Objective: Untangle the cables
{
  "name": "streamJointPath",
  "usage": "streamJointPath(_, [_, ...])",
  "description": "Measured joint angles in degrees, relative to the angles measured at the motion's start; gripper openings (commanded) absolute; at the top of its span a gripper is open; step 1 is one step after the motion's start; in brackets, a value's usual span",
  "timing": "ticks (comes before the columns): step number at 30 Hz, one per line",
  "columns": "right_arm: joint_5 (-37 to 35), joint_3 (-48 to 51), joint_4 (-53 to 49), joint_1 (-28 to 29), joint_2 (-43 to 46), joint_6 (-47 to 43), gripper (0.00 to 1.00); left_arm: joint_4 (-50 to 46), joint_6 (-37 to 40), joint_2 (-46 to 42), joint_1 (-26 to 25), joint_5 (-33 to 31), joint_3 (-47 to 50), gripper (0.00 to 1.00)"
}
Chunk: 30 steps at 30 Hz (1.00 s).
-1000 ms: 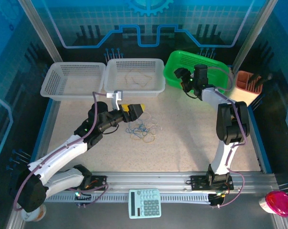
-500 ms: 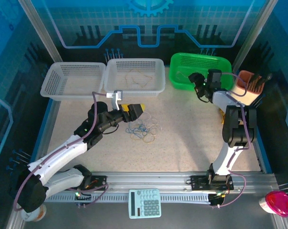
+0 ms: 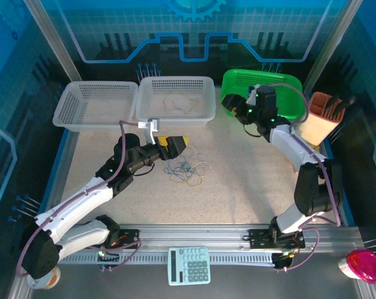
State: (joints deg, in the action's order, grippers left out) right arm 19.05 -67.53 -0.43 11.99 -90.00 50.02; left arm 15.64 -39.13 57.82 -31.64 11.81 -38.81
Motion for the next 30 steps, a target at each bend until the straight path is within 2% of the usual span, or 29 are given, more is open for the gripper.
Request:
streamJointPath(8, [-4.7,9.9,-5.1,9.9,5.1,-10.0,0.69,-5.9,-1.3,-4.6,0.0,-6.8,4.0,0.99])
streamJointPath(13, [-8.2,19.1,-6.7,14.1,8.5,-11.3,0.68,-11.0,-2.2,-4.8,0.0,-10.6,5.6,0.99])
streamJointPath(20, [-11.5,28.0,-5.6,19.6,11.7,-9.2,0.66,-14.1,-3.0,-4.5,0.0,-12.3,6.4,0.99])
streamJointPath(25, [-13.1,28.5,-5.1,22.5,11.1,-8.7,0.66,-15.2,-2.9,-2.2,0.0,-12.5,6.4,0.99])
streamJointPath(30, [-15.1,23.3,-6.4,23.0,9.2,-12.7,0.65,-17.2,-3.0,0.1,0.1,-12.8,6.4,0.99])
